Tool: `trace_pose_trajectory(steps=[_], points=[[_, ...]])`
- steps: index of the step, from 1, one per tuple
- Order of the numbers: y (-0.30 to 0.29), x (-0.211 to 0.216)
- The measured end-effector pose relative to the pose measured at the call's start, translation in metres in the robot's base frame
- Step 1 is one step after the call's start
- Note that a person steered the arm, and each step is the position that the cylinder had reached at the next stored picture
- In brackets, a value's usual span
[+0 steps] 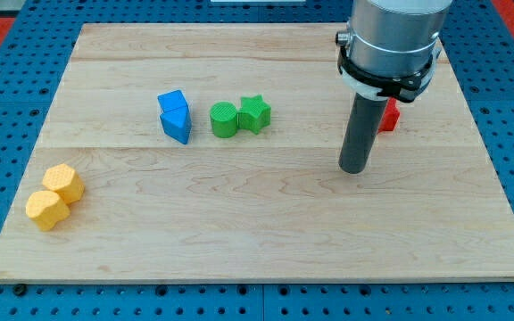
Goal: Put the green star on the top centre of the board
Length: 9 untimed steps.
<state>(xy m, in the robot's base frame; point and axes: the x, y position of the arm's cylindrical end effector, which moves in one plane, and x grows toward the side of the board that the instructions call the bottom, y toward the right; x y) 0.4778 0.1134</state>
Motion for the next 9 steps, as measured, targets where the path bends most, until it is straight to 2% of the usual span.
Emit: trace_pose_trajectory(steps=[1,3,4,5,7,9], points=[[-0.051,0.029],[-0.096,0.019],[-0.118,0.003],[-0.115,-0.042],[-0.12,-0.065],[-0.116,-0.139]])
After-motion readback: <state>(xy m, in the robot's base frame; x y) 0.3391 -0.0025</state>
